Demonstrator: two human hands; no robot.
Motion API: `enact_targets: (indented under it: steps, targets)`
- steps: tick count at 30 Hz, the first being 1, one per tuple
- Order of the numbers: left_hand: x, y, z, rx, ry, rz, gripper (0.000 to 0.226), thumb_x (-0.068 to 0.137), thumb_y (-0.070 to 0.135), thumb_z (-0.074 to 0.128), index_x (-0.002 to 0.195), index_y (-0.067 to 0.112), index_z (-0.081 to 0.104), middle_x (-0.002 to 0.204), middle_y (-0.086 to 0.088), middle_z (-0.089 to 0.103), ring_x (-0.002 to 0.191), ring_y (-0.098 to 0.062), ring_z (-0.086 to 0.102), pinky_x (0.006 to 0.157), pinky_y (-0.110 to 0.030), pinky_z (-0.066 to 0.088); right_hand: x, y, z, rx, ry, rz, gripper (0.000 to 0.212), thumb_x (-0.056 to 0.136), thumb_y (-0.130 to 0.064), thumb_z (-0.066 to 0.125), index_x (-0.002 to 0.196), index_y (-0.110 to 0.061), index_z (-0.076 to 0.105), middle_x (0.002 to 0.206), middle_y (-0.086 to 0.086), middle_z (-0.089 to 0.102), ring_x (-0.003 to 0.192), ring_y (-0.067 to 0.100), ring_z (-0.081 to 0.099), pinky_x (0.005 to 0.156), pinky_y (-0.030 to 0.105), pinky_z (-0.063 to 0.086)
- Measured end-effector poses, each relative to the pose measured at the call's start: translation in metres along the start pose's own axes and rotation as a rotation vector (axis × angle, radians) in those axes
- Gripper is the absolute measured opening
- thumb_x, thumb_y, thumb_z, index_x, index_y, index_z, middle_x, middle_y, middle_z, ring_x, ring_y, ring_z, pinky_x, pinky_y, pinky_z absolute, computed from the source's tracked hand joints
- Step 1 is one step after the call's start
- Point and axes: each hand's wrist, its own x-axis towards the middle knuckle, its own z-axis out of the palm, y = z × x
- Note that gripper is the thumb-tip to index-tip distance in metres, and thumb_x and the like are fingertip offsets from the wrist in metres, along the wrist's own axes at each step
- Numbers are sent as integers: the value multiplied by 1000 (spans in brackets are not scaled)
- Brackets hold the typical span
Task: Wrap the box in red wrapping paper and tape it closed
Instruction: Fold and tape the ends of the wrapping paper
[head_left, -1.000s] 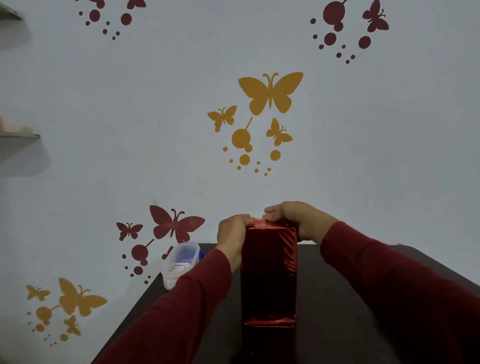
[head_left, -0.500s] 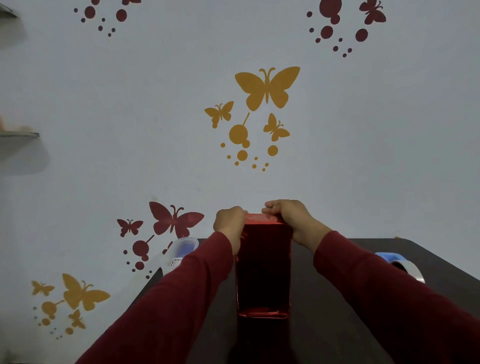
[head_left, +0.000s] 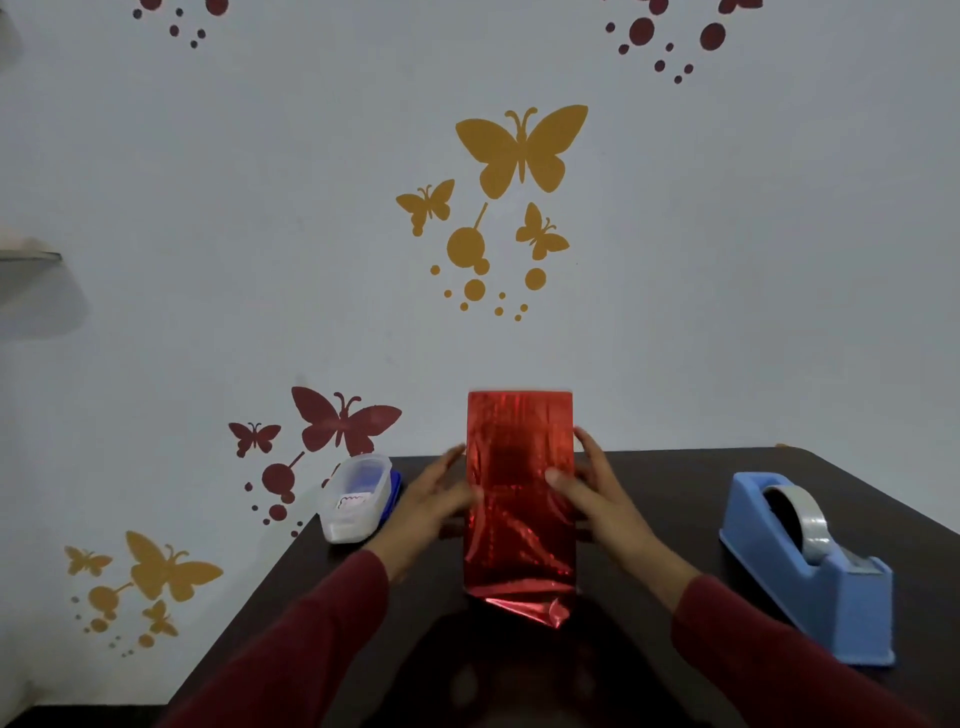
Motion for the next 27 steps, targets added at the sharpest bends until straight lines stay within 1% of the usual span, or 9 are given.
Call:
enact_targets:
  steps: [2,5,8,12,16,19,21,24,27]
  targets:
    - [2,15,-1,12,30,29,68,94,39,73,151,47,37,125,-5,73,113,-27,72,102,-49,54,5,-14,-5,-85,18,-2,80,84,-71,68,151,-64,24,139,-16,58,117,13,68,91,42,60]
    - [5,37,0,67,27,-7,50,97,59,57,145,54,46,131,11,67,108,-14,68,92,-37,56,17,-31,-12,-4,20,61,57,89,-72,60,139,-47,55,129,-3,70,118,17,67,107,46,49]
    - [8,52,8,48,81,-168,44,105,53,41,107,19,69,82,-1,71,55,-12,61,57,-25,43,18,-46,-9,204,10,275,47,104,-51,47,124,-13,67,103,9,75,75,24,73,73,36,59]
    - [18,56,10,-83,115,-380,40,103,53,46,85,19,56,55,5,58,42,-7,52,41,-14,36,10,-46,-12,276,57,399,62,101,-57,46,124,-2,64,114,15,64,48,16,61,41,22,49]
    - [18,55,13,-100,141,-466,43,105,52,44,105,12,61,75,-5,71,48,-11,62,41,-17,44,-4,-26,-13,337,38,381,56,103,-51,46,127,-4,65,105,10,68,53,14,59,44,23,47]
    - [13,55,12,-56,143,-465,52,106,53,41,123,7,58,102,-11,72,56,-18,69,45,-22,47,-14,-7,-11,243,30,215,48,87,-45,60,128,-22,67,127,6,70,55,13,53,48,23,39]
    - [5,64,10,130,219,-327,46,105,51,44,119,11,61,113,-6,71,58,-24,72,49,-24,47,-15,6,-12,102,38,101,67,66,-33,68,133,-35,60,145,11,60,70,12,60,55,23,44]
    - [-7,92,8,437,405,192,29,100,44,58,111,19,69,113,2,70,72,-22,72,67,-28,54,-13,23,-8,-51,-21,42,112,55,-39,90,152,-49,35,154,-8,46,129,17,54,107,42,50]
    - [-14,127,4,672,281,586,47,89,56,70,127,30,64,121,16,64,97,-4,59,79,-23,49,-15,28,5,-2,-37,16,121,58,-41,100,152,-56,26,145,-17,50,132,11,51,112,48,45]
